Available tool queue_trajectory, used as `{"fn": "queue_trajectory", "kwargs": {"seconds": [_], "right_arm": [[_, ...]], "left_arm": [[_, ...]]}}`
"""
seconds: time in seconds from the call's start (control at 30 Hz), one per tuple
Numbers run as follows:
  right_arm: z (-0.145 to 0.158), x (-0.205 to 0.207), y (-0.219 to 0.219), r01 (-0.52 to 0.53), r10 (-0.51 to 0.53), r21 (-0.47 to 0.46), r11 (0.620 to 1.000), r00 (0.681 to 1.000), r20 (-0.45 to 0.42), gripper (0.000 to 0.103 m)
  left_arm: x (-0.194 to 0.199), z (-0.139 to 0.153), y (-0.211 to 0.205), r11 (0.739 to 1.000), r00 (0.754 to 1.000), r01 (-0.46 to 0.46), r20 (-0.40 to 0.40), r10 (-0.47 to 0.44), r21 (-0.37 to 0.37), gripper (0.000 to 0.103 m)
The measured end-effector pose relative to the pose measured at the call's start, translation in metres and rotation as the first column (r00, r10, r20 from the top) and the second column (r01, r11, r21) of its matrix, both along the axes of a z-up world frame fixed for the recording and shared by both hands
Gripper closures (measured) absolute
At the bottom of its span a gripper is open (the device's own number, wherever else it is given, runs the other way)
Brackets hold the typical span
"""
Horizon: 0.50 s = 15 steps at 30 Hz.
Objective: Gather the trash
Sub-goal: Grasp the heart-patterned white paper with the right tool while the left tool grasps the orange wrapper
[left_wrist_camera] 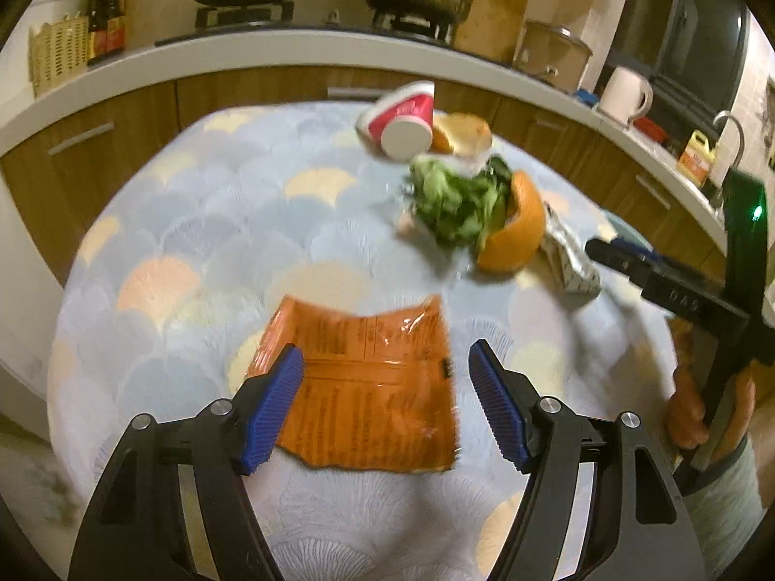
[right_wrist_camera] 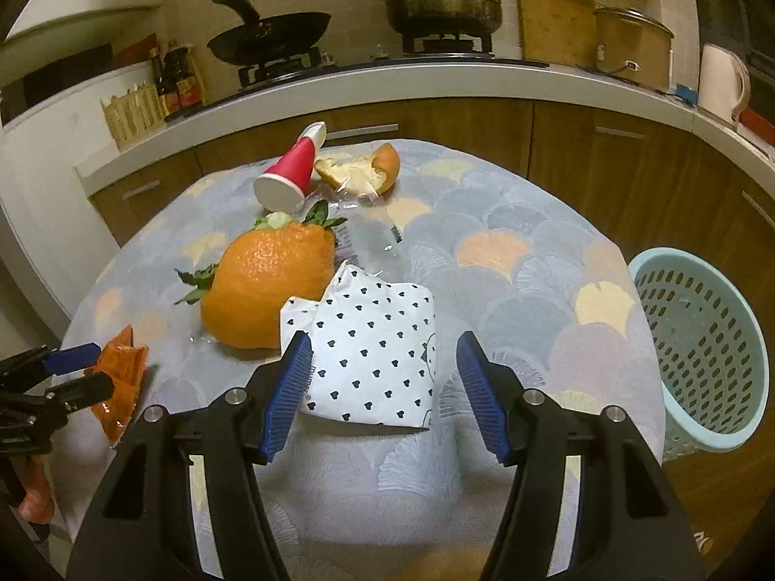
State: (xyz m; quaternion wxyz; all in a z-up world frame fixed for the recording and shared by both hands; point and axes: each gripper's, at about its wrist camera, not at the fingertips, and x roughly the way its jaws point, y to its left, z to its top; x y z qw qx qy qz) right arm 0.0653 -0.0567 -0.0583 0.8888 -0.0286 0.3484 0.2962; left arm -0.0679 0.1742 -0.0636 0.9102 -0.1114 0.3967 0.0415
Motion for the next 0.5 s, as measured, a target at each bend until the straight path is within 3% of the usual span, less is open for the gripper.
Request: {"fn": "queue_trajectory", "kwargs": {"seconds": [0.2, 0.27, 0.33, 0.47, 0.5], "right_arm": [[0.000, -0.005, 0.005, -0.023, 0.023, -0.016, 1.000, 1.000, 0.017, 0.044], [-0.001, -0.005, 0.006, -0.022, 0.022, -0.016, 1.000, 1.000, 0.016, 0.042], [-0.002, -0.004, 0.006, -0.018, 0.018, -0.021, 1.000, 1.000, 0.010, 0.036], [-0.005, 0.001, 0.008, -0.007, 0.007, -0.037, 0.999, 1.000, -0.018, 0.034], [-0.007, 0.003, 0.009, -0.003, 0.002, -0.041, 0.999, 1.000, -0.028, 0.032]], "left_arm": [[0.002, -0.011, -0.007, 0.998, 0.999, -0.022, -0.023, 0.024, 0.067, 0.037], [0.003, -0.011, -0.009, 0.997, 1.000, -0.019, -0.020, 0.021, 0.079, 0.061], [0.005, -0.010, -0.013, 0.995, 1.000, -0.020, -0.022, 0.022, 0.099, 0.070], [0.011, -0.006, -0.017, 0.995, 1.000, -0.013, 0.003, 0.013, 0.096, 0.090], [0.014, -0.004, -0.016, 0.996, 1.000, -0.016, 0.008, 0.016, 0.083, 0.090]]}}
